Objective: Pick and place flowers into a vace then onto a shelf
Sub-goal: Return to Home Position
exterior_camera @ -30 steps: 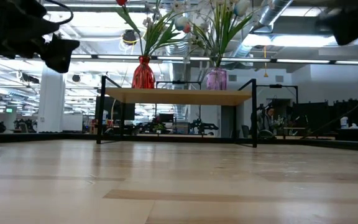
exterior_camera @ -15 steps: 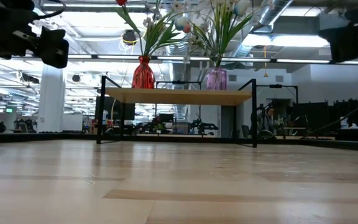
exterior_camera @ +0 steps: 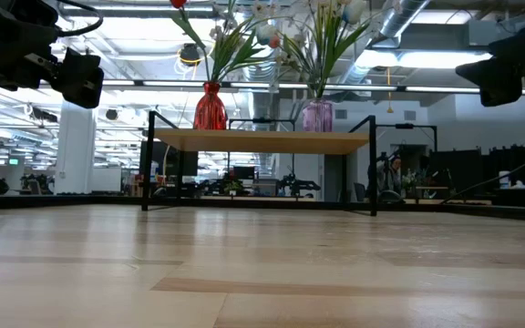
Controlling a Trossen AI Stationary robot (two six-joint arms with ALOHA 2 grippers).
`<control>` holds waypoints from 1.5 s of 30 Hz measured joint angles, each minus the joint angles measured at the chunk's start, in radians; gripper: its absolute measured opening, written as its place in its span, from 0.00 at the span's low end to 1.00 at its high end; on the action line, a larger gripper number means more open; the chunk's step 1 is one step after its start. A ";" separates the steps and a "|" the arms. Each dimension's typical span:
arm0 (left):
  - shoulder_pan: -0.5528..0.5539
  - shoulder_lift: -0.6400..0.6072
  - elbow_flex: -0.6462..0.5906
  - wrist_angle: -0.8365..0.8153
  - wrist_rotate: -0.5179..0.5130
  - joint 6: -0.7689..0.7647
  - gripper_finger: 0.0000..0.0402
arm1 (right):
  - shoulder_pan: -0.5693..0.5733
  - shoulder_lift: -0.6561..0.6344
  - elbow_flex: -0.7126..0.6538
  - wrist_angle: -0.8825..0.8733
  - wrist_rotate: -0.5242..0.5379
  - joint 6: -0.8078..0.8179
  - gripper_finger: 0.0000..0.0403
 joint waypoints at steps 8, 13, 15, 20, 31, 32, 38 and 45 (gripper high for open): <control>0.000 0.000 -0.001 -0.001 -0.019 -0.016 0.55 | -0.066 0.000 0.000 -0.003 0.046 0.032 0.62; 0.000 0.000 -0.001 -0.001 -0.020 -0.063 0.55 | -0.077 0.000 0.000 -0.003 0.047 0.146 0.62; 0.000 0.000 -0.001 -0.001 -0.021 -0.057 0.55 | -0.076 0.000 0.000 -0.004 0.047 0.168 0.62; 0.000 0.000 -0.001 -0.001 -0.022 -0.050 0.55 | -0.076 0.000 0.000 -0.004 0.047 0.169 0.62; 0.000 0.000 -0.002 -0.001 -0.022 -0.062 0.55 | -0.076 0.000 0.000 -0.005 0.047 0.168 0.62; 0.000 0.000 -0.002 -0.001 -0.022 -0.061 0.55 | -0.076 0.000 0.000 -0.005 0.047 0.168 0.62; 0.000 0.000 -0.002 -0.001 -0.022 -0.062 0.55 | -0.076 0.000 0.000 -0.005 0.048 0.168 0.62; 0.000 0.000 -0.002 -0.001 -0.022 -0.055 0.55 | -0.076 0.000 0.000 -0.005 0.048 0.168 0.62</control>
